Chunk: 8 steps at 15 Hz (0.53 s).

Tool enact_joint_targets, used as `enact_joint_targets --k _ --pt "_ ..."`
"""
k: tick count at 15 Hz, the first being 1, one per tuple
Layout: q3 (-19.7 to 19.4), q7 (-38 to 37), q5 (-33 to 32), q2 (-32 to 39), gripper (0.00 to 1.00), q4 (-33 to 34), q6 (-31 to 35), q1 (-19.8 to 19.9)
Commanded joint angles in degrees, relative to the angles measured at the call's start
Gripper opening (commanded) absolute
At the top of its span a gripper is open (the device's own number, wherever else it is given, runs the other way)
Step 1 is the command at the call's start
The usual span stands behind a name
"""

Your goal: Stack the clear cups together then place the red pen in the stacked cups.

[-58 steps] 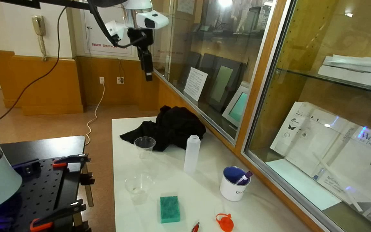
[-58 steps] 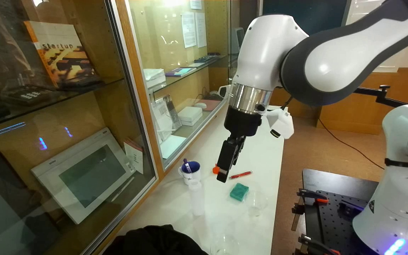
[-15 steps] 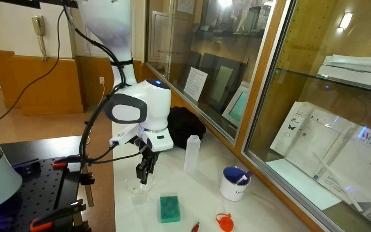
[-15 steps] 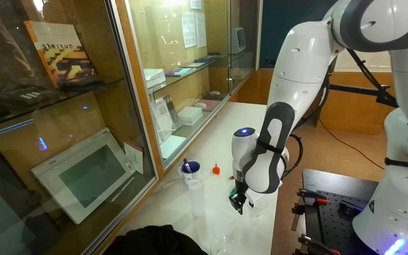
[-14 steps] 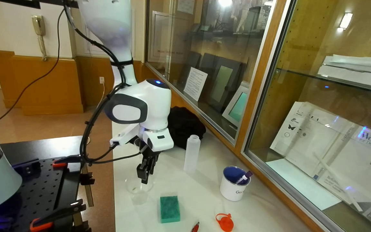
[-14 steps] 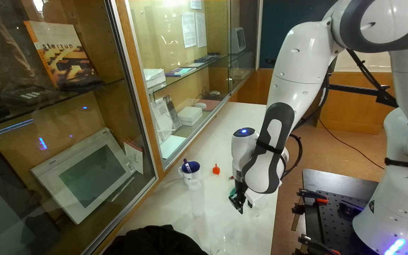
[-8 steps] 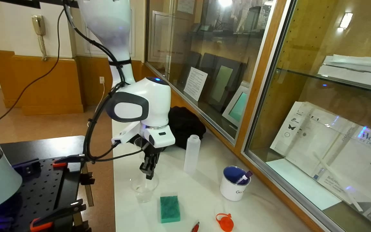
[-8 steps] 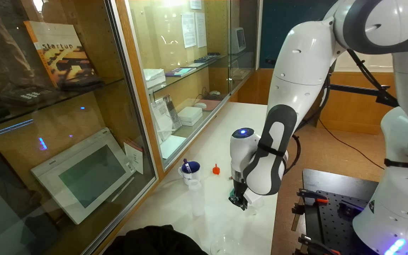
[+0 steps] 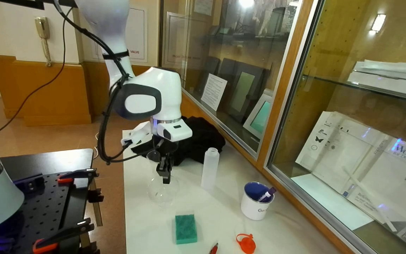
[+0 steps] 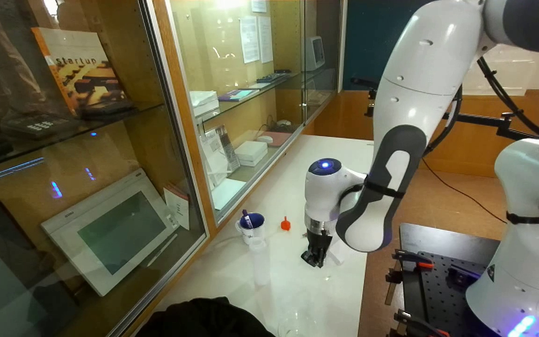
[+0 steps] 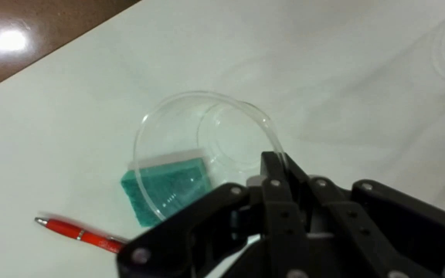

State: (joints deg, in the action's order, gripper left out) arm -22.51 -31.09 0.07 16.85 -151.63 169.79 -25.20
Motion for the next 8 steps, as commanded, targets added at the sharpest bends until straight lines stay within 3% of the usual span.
enact_joint_targets --k 1,2,4,8 --pt "-7.54 -7.62 -14.33 -9.54 0.01 -3.08 -4.36 -9.09" --pt "-10.37 -8.82 -17.43 -11.19 0.01 -2.73 -5.53 -13.19" --pt "-10.27 -12.14 -24.46 -14.74 0.01 -1.2 -8.87 -16.03" --pt "-5.16 -11.93 -27.69 -19.58 0.01 0.91 -15.22 -20.02"
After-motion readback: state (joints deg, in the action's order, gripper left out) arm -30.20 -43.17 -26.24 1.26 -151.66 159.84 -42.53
